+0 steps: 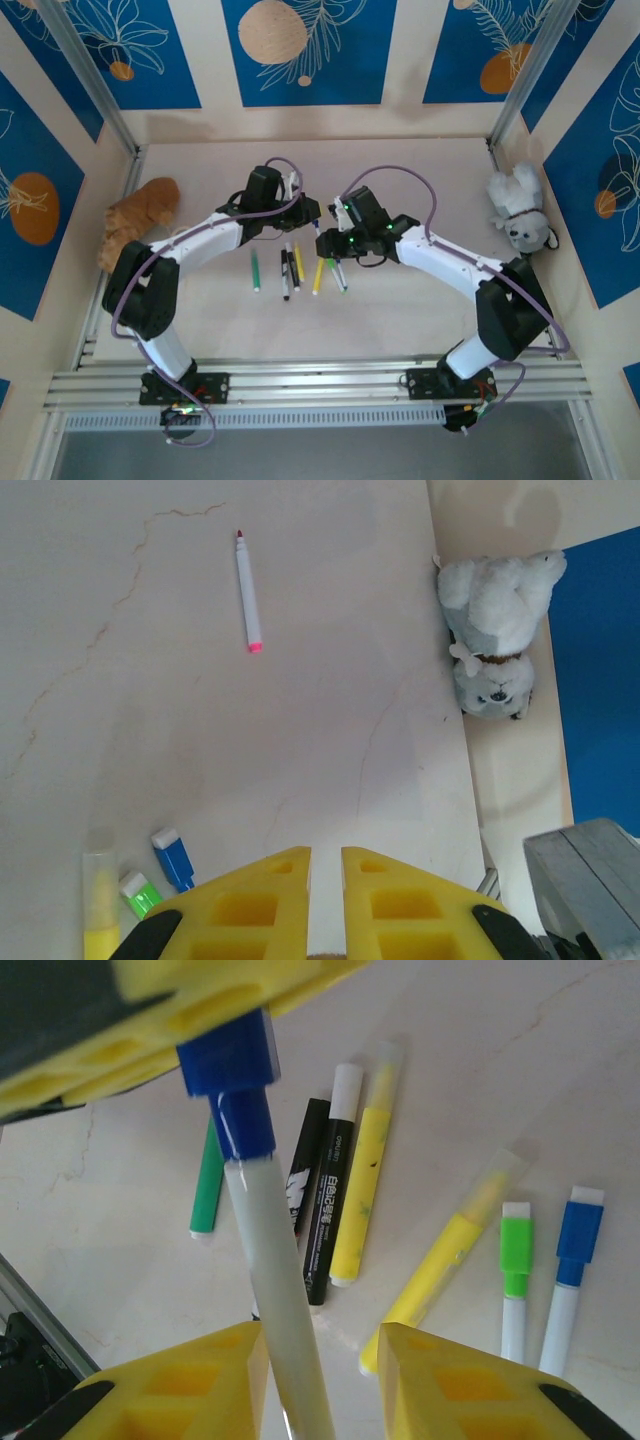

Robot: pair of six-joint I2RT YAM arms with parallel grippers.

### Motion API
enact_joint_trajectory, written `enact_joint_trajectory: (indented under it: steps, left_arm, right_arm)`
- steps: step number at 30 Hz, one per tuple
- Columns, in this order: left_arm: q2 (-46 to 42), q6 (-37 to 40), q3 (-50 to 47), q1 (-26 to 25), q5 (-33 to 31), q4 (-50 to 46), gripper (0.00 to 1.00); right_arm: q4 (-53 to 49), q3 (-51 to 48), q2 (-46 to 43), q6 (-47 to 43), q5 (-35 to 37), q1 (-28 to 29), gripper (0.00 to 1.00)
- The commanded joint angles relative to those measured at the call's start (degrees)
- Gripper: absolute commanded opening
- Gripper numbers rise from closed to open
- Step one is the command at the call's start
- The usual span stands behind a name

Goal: Open the pen caps

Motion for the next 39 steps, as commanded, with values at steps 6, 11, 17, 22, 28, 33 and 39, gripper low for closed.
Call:
enact_joint_trajectory:
  steps: [6, 11, 17, 22, 28, 33, 39]
  left_arm:
    - [1.23, 2.13, 2.41, -0.52, 1.21, -1.66, 0.00]
    - [1.93, 2.06, 2.25, 0.02, 0.63, -1.42, 0.00]
    - [2.70, 3.54, 4.52, 3.19, -2.00, -4.56, 0.00]
    - [3.93, 3.96, 7.42, 6.24, -3.72, -6.71, 0.00]
    - [6.40, 3.01, 10.21, 8.41, -3.37, -5.40, 0.00]
    - [8.07, 6.27, 13.79, 8.05, -3.76, -9.82, 0.00]
    - [10.17, 19.02, 21.60, 8.54, -13.41, -26.47, 0.00]
  right_arm:
    - [0.56, 2.52, 2.21, -0.38, -2.58, -0.06, 0.00]
    - [0.43, 0.52, 0.81, 0.26, -1.02, 0.42, 0.00]
    - [0.07, -4.04, -3.21, 1.83, 0.63, 2.34, 0.00]
    - [-1.29, -7.48, -6.07, 3.65, 0.68, 5.70, 0.00]
    - [-1.26, -11.63, -8.56, 7.52, 2.43, 10.52, 0.00]
    - [-4.16, -11.77, -11.90, 6.92, 3.68, 7.61, 0.00]
    - [-9.83, -5.34, -5.57, 1.25, 3.57, -3.92, 0.00]
